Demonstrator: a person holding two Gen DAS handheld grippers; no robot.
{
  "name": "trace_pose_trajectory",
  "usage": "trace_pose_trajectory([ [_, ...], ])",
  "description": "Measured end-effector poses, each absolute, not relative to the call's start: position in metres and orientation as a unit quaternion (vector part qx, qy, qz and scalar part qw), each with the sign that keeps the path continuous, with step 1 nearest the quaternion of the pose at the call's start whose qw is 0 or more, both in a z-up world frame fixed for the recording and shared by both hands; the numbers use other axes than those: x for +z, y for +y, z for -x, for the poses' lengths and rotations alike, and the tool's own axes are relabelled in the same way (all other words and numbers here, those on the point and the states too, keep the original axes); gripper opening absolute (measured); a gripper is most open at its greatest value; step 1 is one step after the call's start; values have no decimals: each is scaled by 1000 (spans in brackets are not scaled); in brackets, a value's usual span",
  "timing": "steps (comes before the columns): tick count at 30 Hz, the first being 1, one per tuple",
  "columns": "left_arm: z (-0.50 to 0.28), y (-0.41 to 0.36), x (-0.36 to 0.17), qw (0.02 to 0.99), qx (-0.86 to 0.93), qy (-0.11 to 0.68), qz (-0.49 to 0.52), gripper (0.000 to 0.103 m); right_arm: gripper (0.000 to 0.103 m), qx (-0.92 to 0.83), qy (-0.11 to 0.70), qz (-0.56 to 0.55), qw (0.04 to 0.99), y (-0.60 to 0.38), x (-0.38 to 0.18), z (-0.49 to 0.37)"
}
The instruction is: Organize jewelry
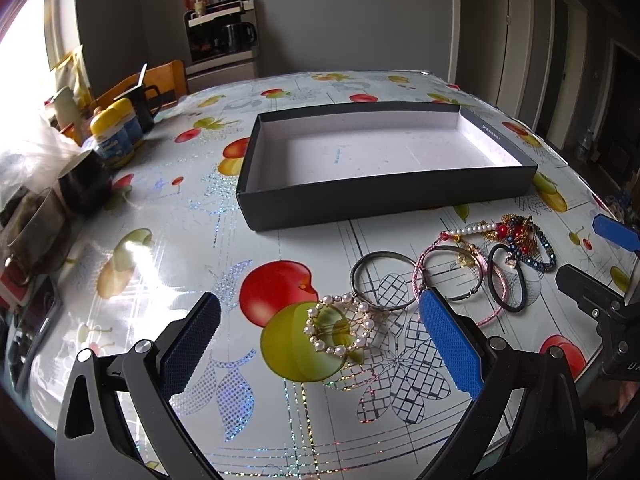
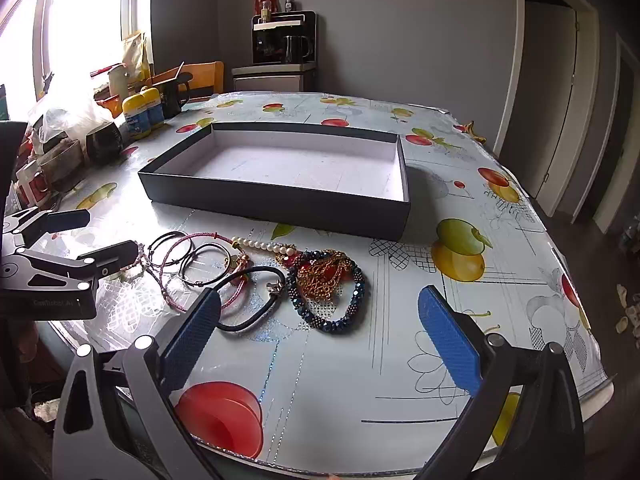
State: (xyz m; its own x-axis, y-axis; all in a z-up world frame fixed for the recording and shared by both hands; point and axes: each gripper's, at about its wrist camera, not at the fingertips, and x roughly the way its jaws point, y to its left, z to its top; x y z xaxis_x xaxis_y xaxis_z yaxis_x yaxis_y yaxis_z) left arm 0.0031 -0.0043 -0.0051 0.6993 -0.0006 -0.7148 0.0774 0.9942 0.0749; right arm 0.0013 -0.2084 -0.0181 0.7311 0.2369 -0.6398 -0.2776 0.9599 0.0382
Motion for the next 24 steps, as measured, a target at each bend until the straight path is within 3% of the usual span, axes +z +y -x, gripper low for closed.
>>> trace_pose_trajectory([
  [24,-3,-6,-7,920,-24,389,-48,101,97,138,339,30,930,-209,-18,-2],
])
